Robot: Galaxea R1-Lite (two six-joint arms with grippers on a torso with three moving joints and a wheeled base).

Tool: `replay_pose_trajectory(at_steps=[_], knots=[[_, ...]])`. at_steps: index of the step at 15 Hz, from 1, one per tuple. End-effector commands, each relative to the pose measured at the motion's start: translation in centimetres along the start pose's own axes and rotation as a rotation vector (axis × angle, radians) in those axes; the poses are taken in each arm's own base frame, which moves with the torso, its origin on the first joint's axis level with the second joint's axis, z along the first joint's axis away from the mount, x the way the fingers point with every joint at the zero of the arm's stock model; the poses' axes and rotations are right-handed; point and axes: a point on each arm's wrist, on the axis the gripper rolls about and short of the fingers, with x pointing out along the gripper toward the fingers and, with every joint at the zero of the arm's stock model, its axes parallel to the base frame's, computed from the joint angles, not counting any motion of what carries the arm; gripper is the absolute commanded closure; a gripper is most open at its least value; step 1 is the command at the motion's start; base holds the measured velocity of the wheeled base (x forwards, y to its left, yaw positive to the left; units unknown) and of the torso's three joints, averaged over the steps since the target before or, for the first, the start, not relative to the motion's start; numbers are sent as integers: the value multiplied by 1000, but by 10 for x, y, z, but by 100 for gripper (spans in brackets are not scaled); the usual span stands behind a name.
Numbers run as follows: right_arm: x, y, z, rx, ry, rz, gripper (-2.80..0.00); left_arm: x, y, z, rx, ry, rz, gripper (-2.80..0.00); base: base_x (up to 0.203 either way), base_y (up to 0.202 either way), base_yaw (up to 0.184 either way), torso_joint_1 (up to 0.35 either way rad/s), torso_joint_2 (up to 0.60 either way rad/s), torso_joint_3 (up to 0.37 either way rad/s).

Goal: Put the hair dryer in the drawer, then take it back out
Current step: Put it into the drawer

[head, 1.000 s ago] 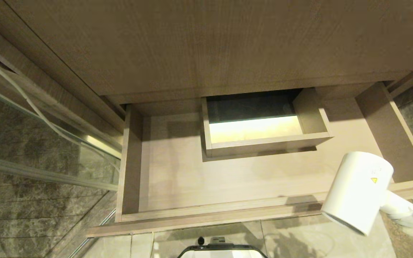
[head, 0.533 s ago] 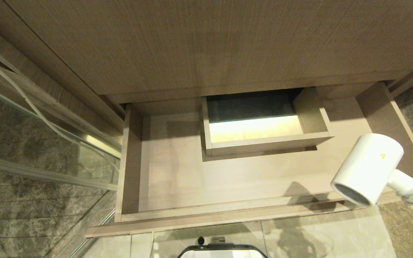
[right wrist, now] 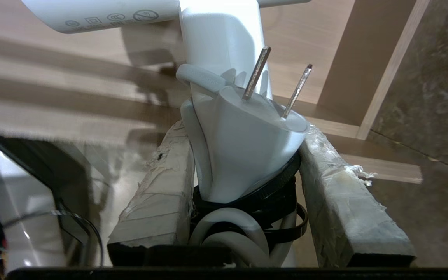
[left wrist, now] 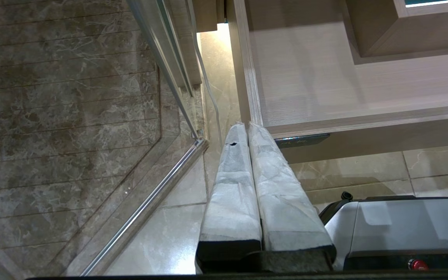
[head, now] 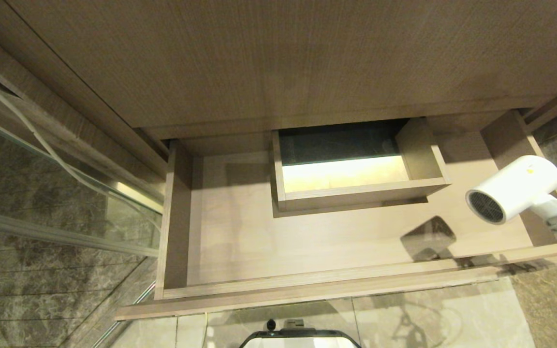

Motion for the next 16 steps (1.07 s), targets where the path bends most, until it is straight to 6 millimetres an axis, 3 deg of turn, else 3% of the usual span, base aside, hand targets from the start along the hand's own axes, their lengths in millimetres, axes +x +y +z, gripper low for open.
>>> replay_pose_trajectory(at_steps=[1,7,16], knots=[[26,-10,4,65,54,27,0,0,0,0,0,1,0,0,0,0,0,0,0,0],[70,-35,8,138,130,30,0,0,0,0,0,-1,2,0,0,0,0,0,0,0],[164,-82,26,199,89,-140,0,0,0,0,0,1,0,0,0,0,0,0,0,0]])
